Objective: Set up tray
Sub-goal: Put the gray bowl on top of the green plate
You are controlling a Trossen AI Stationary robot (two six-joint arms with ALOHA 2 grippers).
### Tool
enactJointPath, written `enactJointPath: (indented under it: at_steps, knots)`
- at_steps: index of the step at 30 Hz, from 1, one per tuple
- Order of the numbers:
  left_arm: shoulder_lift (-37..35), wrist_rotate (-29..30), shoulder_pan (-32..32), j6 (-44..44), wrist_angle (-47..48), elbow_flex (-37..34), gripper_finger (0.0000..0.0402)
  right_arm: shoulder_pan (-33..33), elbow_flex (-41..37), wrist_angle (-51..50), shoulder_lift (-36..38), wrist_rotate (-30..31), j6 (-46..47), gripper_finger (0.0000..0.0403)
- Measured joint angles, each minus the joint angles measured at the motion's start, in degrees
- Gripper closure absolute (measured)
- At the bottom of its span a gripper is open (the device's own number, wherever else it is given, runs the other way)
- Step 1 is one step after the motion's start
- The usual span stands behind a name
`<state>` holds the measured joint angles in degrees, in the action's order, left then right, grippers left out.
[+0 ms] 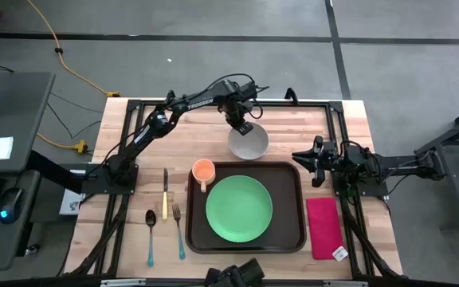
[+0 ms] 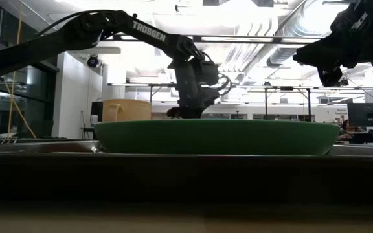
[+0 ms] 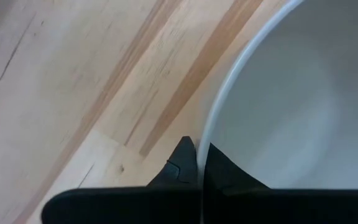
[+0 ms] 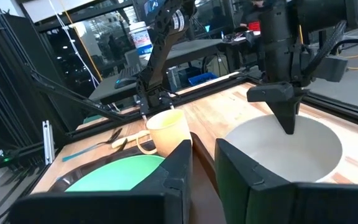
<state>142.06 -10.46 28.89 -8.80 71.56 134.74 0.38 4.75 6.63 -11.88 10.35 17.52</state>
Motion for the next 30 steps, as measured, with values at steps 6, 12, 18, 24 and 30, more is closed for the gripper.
enactJointPath:
  at_steps: [6, 12, 18, 24, 30]
  knots:
    - [-0.93, -0.2, 0.76, 0.75, 1.86, 0.15, 0.0384, -0.01, 0.0, 0.02, 0.0, 0.0, -0.64, 0.0351]
    - [-2.43, -1.15, 1.64, 1.14, 3.54, 0.15, 0.0384, -0.02, 0.0, 0.0, 0.02, 0.16, -1.58, 0.0356]
    - [-3.61, -2.84, 2.25, 1.71, 4.11, 0.22, 0.0384, -0.02, 0.0, 0.0, 0.02, 0.19, -2.59, 0.0353]
    - [-4.35, -6.15, 2.62, 2.54, 4.36, 0.24, 0.0384, -0.01, 0.0, 0.01, 0.0, 0.19, -2.6, 0.0351]
    - [-5.05, -7.95, 2.99, 2.56, 5.1, 0.25, 0.0384, 0.0, 0.0, 0.01, 0.01, 0.18, -2.6, 0.0356]
